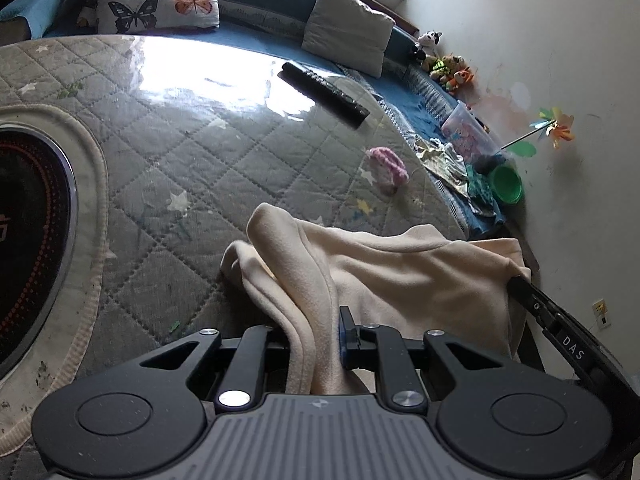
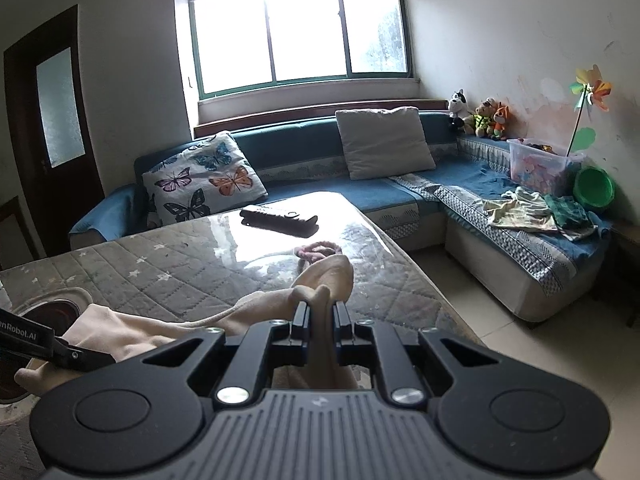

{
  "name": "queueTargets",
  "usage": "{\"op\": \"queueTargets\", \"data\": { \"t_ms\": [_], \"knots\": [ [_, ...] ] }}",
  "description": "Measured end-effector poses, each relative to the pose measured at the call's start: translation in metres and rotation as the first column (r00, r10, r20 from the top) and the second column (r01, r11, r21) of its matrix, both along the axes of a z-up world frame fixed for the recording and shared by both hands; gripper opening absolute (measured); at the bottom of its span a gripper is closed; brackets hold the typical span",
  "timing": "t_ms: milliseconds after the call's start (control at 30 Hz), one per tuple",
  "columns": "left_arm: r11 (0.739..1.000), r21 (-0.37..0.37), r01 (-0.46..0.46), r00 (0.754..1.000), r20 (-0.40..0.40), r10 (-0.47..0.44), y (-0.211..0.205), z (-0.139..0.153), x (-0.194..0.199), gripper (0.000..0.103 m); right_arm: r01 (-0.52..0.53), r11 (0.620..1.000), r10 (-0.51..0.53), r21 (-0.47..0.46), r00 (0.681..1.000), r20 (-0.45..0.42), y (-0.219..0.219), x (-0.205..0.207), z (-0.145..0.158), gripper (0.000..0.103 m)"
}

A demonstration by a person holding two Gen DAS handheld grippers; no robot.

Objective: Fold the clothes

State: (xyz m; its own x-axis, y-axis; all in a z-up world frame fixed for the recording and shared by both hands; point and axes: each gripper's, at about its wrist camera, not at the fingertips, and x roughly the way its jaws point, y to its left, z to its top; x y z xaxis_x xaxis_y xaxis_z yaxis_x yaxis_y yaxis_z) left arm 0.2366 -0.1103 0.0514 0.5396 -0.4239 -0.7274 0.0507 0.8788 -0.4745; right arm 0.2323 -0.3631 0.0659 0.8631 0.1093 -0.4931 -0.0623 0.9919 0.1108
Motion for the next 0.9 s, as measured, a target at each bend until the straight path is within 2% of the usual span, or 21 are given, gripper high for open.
{"op": "queueTargets", "data": {
  "t_ms": [300,533,600,700,767,900],
  "knots": [
    [0.999,0.043,0.014,0.999,-0.032,-0.012,-0.002,-0.016,0.0,0.017,0.017,1.0,-0.017,-0.002,0.999,-0.045,-0.005,0.007,-0.018,0.01],
    [0.998,0.059,0.017,0.999,-0.053,-0.014,0.003,-0.027,-0.002,0.025,0.032,0.999,-0.033,-0.013,0.995,-0.096,-0.005,0.015,-0.036,0.012],
    [0.998,0.054,0.017,0.999,-0.051,-0.014,0.006,-0.027,-0.002,0.029,0.038,0.999,-0.041,-0.022,0.993,-0.11,-0.004,0.017,-0.041,0.015],
    [0.997,0.083,0.001,0.999,-0.034,0.002,0.009,-0.023,-0.003,0.043,0.055,0.998,-0.058,-0.025,0.991,-0.125,-0.007,0.018,-0.047,0.018],
    [0.995,0.096,-0.007,1.0,-0.023,0.009,0.012,-0.02,-0.003,0.044,0.06,0.998,-0.062,-0.019,0.99,-0.125,-0.007,0.017,-0.047,0.018],
    [0.994,0.102,-0.029,1.0,-0.008,0.03,0.02,-0.015,0.0,0.045,0.039,0.999,-0.037,0.009,0.993,-0.115,-0.004,0.017,-0.043,0.029]
  ]
}}
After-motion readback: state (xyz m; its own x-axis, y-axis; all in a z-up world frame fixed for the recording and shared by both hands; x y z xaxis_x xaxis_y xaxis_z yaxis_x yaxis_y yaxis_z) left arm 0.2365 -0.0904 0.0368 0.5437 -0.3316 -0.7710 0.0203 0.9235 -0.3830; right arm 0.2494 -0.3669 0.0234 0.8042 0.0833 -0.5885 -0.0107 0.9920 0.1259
